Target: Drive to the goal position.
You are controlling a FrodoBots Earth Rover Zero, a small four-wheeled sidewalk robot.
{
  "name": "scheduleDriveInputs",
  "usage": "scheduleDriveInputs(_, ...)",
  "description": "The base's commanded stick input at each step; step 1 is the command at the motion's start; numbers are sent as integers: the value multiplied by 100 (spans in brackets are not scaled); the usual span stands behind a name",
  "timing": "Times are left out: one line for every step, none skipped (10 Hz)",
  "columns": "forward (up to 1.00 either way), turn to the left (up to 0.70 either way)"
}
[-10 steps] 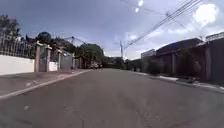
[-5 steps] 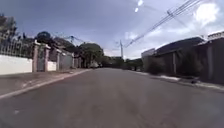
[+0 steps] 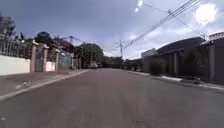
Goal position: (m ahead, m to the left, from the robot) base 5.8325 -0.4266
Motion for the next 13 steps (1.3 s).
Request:
scheduleDriveInputs(45,0)
scheduleDriveInputs(45,0)
scheduleDriveInputs(45,0)
scheduleDriveInputs(45,0)
scheduleDriveInputs(45,0)
scheduleDriveInputs(45,0)
scheduleDriveInputs(45,0)
scheduleDriveInputs(45,0)
scheduleDriveInputs(45,0)
scheduleDriveInputs(45,0)
scheduleDriveInputs(45,0)
scheduleDriveInputs(45,0)
scheduleDriveInputs(45,0)
